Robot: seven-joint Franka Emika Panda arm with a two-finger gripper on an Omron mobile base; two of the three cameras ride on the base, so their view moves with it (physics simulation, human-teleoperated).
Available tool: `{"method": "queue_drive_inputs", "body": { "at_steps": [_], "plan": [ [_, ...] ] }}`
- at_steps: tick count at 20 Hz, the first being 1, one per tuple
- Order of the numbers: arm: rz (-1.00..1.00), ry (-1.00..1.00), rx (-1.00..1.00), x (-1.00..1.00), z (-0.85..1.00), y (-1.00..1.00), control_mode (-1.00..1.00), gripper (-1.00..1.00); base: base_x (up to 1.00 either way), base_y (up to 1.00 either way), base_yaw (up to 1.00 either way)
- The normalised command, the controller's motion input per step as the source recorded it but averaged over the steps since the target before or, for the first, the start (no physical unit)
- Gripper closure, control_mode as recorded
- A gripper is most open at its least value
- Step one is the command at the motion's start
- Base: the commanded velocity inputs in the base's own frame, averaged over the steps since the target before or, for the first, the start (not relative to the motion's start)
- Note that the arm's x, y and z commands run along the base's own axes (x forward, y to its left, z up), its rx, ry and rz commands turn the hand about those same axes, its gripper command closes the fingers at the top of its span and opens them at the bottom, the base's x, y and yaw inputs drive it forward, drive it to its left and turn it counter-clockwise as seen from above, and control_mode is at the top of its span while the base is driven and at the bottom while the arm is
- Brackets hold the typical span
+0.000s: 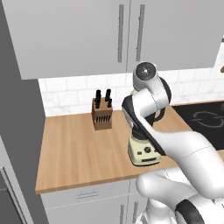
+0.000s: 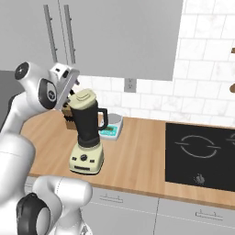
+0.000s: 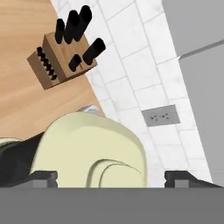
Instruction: Close the lid blender by securely placing the lid on top.
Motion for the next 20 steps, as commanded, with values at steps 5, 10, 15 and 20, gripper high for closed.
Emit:
{"method": "queue_drive_inputs", "body": {
  "at_steps": [5, 10, 15, 20],
  "plan": [
    [0.00, -0.14, 0.02, -0.35, 0.23, -0.15, -1.00, -1.00, 0.00, 0.00, 0.00],
    [0.00, -0.07, 0.09, -0.46, 0.16, -0.22, -1.00, -1.00, 0.00, 0.00, 0.00],
    [0.00, 0.00, 0.13, -0.40, 0.08, -0.34, -1.00, -1.00, 0.00, 0.00, 0.00],
    [0.00, 0.00, 0.13, -0.29, 0.02, -0.46, -1.00, -1.00, 0.00, 0.00, 0.00]
  ]
}}
